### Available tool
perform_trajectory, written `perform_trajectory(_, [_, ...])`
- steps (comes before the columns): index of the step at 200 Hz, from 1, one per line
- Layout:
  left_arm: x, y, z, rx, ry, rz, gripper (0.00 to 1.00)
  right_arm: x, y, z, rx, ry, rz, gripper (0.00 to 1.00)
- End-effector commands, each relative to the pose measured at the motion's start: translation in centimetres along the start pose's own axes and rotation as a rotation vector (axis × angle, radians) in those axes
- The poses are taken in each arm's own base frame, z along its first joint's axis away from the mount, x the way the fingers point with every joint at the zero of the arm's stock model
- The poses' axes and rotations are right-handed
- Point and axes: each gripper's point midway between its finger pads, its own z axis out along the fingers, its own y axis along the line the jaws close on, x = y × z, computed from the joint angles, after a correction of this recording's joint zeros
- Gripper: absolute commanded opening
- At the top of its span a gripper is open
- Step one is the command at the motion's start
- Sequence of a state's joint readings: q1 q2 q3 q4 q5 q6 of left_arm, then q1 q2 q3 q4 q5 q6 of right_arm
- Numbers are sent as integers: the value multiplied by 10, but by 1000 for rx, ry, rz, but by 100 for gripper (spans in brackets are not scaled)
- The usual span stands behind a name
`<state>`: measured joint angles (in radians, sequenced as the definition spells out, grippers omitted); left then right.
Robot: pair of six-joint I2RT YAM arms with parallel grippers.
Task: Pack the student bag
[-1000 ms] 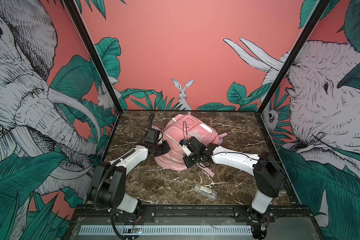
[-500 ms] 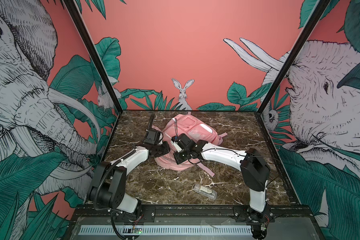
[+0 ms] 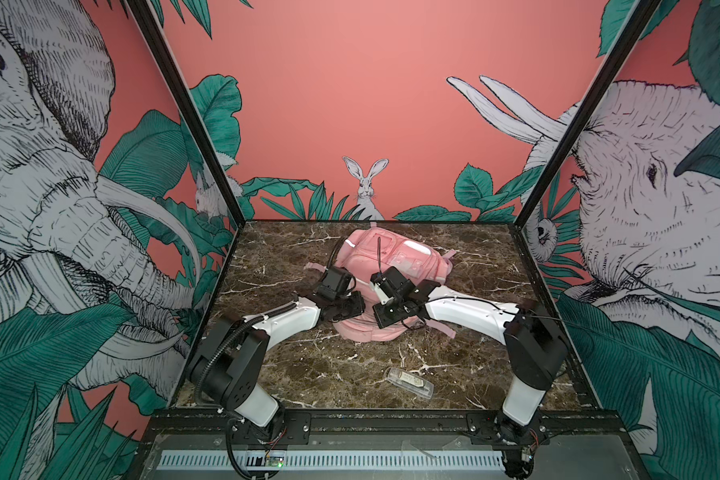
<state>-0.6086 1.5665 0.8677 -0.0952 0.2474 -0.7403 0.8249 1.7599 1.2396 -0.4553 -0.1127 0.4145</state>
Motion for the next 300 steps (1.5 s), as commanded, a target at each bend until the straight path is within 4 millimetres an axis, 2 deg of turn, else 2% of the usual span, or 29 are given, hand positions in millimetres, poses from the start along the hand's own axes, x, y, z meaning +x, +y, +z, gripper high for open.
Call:
perform_trajectory(1, [6, -35, 6, 75, 19, 45, 19, -2, -30, -18, 72, -47, 27, 0])
perform_trajectory(33, [9, -48, 1, 84, 43, 119, 31, 12, -52, -31, 115, -44, 57, 0])
perform_trajectory(45, [7, -39, -11, 9, 31, 179, 37, 18, -56, -29, 124, -30, 62, 0])
perform_trajectory(48, [5, -37, -15, -9, 25, 195, 39, 14, -55, -39, 118, -56, 65, 0])
perform_trajectory(54, [3, -32, -22, -37, 16, 219, 43, 14, -56, -41, 120, -64, 66, 0])
perform_trajectory(76, [-12, -22, -46, -61, -19, 241, 53, 16, -56, -43, 114, -67, 73, 0])
perform_trajectory(104, [-37, -9, -67, -76, -75, 224, 57, 17, -53, -39, 96, -59, 81, 0])
perform_trajectory(122, [-50, -3, -67, -83, -89, 218, 58, 15, -51, -39, 84, -59, 85, 0])
perform_trajectory(149, [-65, 1, -55, -94, -66, 225, 59, 14, -47, -40, 68, -63, 91, 0])
perform_trajectory(193, [-86, 8, -23, -106, -49, 209, 55, 17, -45, -41, 49, -63, 98, 0])
perform_trajectory(224, [-93, 0, -8, -52, -32, 186, 48, 19, -40, -42, 29, -56, 96, 0])
perform_trajectory(267, [-88, 0, -6, -26, -27, 154, 25, 17, -22, -34, -7, -45, 68, 0])
perform_trajectory(280, [-85, -1, -7, -9, -26, 140, 22, 13, -14, -35, -9, -46, 49, 0])
perform_trajectory(284, [-84, -3, -7, -1, -27, 136, 21, 17, -13, -26, -1, -20, 45, 0])
perform_trajectory(300, [-79, -3, -7, 20, -23, 109, 20, 14, -4, -23, -14, -15, 27, 0])
